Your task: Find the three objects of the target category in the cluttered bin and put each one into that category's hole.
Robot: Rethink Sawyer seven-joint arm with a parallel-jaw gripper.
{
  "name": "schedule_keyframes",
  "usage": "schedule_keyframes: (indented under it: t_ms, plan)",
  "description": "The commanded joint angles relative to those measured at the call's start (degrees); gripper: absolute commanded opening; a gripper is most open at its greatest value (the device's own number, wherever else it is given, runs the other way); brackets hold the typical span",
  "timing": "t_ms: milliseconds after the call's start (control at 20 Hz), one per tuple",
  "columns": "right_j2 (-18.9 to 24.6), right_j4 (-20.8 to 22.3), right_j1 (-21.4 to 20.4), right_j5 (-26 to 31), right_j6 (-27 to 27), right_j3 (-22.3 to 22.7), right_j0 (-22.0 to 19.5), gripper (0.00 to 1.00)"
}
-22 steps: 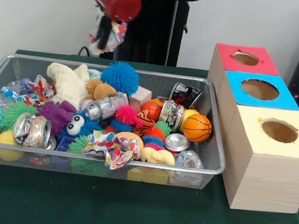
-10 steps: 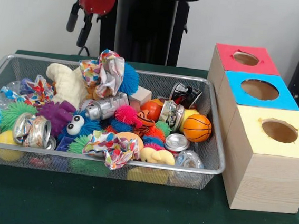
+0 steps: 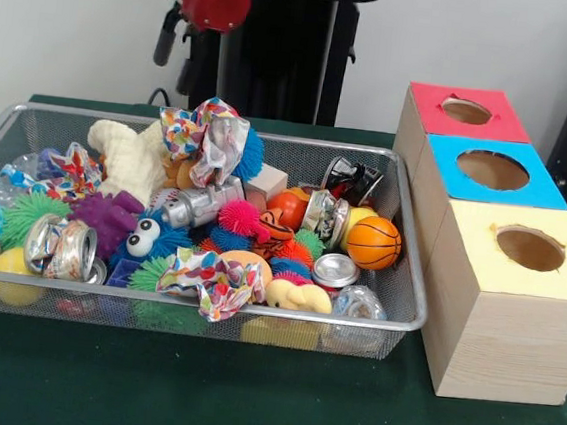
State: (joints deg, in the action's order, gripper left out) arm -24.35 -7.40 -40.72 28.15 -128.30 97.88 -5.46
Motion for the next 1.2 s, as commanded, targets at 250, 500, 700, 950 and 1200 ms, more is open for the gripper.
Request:
schedule_keyframes:
  t_ms: [250, 500, 700, 950, 1200]
  plan:
    - [9.80, -8.94, 0.85, 7.08, -10.12, -3.14, 0.96, 1.00]
    - [12.48, -13.20, 5.17, 6.32, -12.17, -3.45, 1.09, 1.00]
    - [14.73, -17.80, 7.73, 0.92, -14.53, -1.57, 1.86, 1.00]
    - [9.95, -17.55, 13.53, -0.90, -16.39, -4.83, 7.05, 1.00]
    - [8.77, -19.97, 17.59, -4.91, -17.61, -6.38, 9.79, 1.00]
